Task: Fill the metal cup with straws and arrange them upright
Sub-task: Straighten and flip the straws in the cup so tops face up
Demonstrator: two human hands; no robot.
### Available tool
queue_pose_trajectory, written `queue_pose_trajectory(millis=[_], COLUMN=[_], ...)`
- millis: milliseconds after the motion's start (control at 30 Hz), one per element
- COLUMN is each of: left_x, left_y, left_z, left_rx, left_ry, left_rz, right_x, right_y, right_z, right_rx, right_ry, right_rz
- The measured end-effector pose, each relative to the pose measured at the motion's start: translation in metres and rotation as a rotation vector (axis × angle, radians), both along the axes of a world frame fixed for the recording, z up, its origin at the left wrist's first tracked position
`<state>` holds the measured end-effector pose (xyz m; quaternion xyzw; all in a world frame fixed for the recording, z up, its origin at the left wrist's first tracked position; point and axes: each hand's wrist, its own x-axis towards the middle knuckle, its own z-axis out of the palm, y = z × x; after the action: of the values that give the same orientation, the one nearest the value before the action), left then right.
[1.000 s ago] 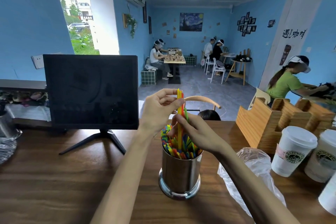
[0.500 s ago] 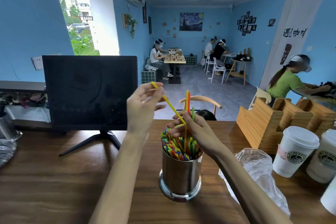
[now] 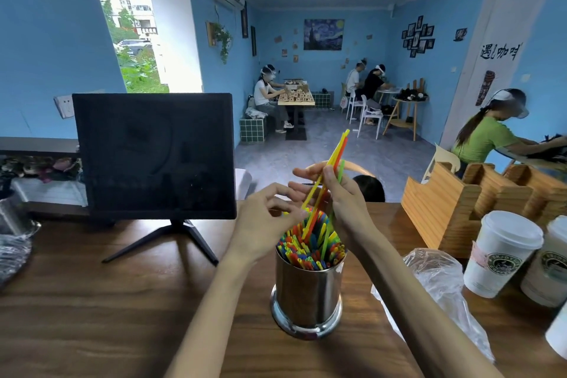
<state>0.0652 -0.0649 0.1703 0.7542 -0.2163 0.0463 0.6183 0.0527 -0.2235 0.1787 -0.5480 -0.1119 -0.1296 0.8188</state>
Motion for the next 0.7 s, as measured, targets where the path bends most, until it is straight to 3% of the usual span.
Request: queue_pose_trajectory(millis=[100, 233, 500, 700], left_x=[0.001, 0.005, 0.004, 0.002], left_y=[-0.003, -0.002, -0.015, -0.022], left_z=[0.003, 0.007, -0.002, 0.007], left_rx=[0.141, 0.027, -0.063, -0.159], left_ry=[-0.087, -0.096, -0.042, -0.13], left_rz=[0.028, 0.106, 0.051, 0.042], right_x=[0.001, 0.003, 0.001, 0.004], right_y=[0.002, -0.003, 0.004, 0.004], right_z=[0.003, -0.003, -0.016, -0.023], right_rx=[-0.044, -0.085, -0.276, -0.31], right_ry=[-0.034, -0.068, -0.07, -0.042], right_rz=[-0.12, -0.268, -0.226, -0.174])
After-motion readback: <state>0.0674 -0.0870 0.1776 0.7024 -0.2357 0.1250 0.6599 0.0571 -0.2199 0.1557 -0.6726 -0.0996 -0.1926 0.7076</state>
